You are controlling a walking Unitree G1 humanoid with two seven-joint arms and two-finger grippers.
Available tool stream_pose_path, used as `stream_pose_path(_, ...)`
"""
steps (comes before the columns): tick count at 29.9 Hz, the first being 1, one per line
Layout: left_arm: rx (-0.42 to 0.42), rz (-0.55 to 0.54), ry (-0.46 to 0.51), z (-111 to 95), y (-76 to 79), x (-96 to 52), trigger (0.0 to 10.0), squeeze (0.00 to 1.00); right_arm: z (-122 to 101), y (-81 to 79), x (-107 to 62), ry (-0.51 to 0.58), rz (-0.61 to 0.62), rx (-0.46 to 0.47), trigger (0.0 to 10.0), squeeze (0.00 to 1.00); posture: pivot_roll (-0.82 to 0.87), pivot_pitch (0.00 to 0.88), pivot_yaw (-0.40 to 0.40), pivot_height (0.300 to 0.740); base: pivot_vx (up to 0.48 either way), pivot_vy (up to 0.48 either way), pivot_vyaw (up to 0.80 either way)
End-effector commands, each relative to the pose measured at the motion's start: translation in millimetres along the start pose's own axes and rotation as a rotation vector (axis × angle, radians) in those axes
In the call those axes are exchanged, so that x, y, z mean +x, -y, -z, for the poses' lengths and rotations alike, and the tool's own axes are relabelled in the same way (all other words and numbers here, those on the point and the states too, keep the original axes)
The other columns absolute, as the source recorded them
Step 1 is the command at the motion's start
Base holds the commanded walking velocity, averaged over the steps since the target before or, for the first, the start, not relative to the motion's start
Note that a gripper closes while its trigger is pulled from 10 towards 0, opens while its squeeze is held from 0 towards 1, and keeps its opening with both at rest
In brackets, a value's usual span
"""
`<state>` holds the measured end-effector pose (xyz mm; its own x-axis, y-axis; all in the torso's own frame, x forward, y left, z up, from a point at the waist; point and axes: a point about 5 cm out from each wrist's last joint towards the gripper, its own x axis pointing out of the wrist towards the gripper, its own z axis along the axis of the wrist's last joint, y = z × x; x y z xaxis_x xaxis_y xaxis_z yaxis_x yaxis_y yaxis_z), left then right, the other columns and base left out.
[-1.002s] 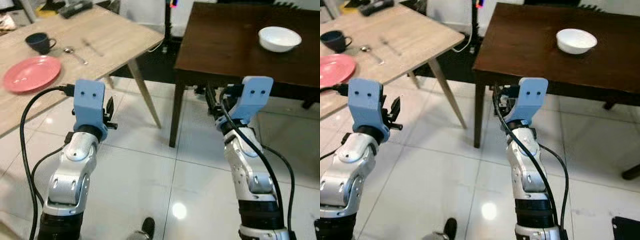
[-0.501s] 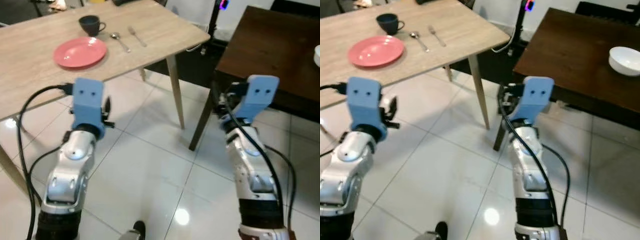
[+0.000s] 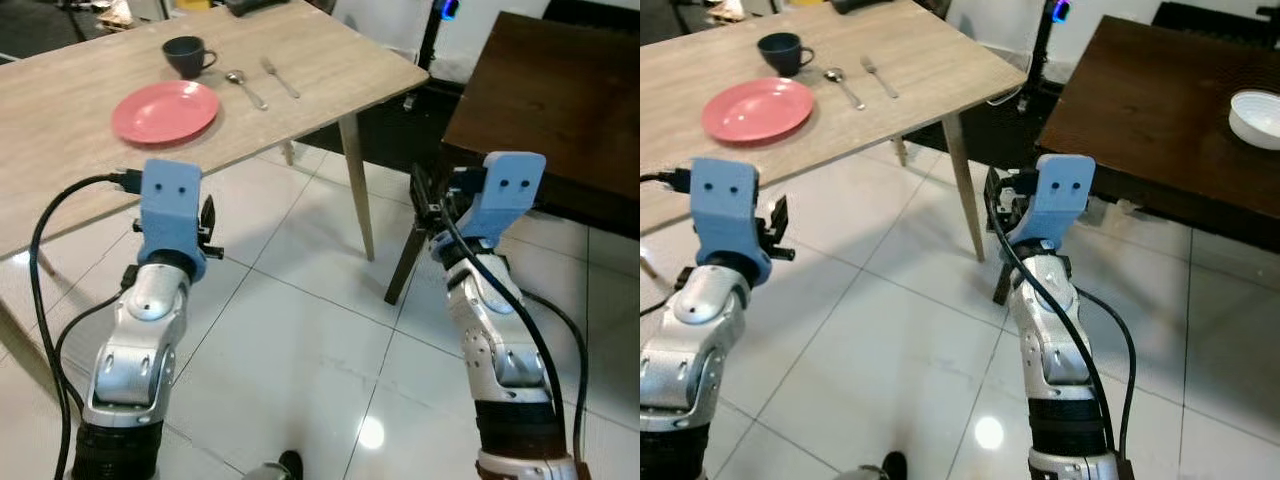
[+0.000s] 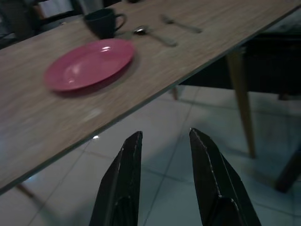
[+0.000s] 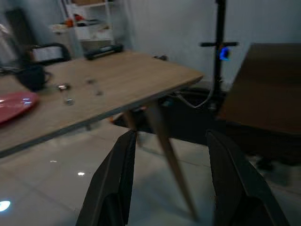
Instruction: Setting the table
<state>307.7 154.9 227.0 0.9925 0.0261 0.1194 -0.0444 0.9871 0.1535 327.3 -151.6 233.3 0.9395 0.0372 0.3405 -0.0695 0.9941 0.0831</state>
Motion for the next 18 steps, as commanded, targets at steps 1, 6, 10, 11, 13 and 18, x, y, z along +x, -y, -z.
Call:
stream_pose_path(1,0.012,-0.025,-0.028,6.1,-7.7,-1.0,10.0,0.0,0.5,-6.0,0.1,-0.001,-0.015,0.015,10.0,0.0,0.05,0.127,0.095,0.74,0.416,0.0,0.0)
stream_pose_path(6,0.014,-0.021,-0.03,6.3,-7.3,-1.0,10.0,0.0,-0.1,-4.4,0.3,0.003,-0.008,0.007,10.0,0.0,0.05,0.127,0.096,0.74,0.422,0.0,0.25)
stream_pose_path(10,0.015,-0.018,-0.029,6.3,-7.1,-0.6,10.0,0.0,-0.4,-2.9,0.5,0.004,0.002,0.006,10.0,0.0,0.05,0.124,0.097,0.74,0.432,0.0,0.78)
stream_pose_path(11,0.016,-0.018,-0.029,6.4,-7.1,-0.5,10.0,0.0,-0.4,-2.6,0.5,0.004,0.004,0.007,10.0,0.0,0.05,0.123,0.098,0.74,0.439,0.0,0.8)
stream_pose_path(13,0.016,-0.017,-0.03,6.4,-7.1,-0.4,10.0,0.0,-0.4,-2.4,0.5,0.005,0.005,0.007,10.0,0.0,0.05,0.123,0.098,0.74,0.439,0.0,0.8)
stream_pose_path(18,0.018,-0.015,-0.029,6.2,-7.1,-0.1,10.0,0.0,0.0,-1.4,1.0,0.001,0.014,0.003,10.0,0.0,0.05,0.122,0.098,0.74,0.442,0.0,0.8)
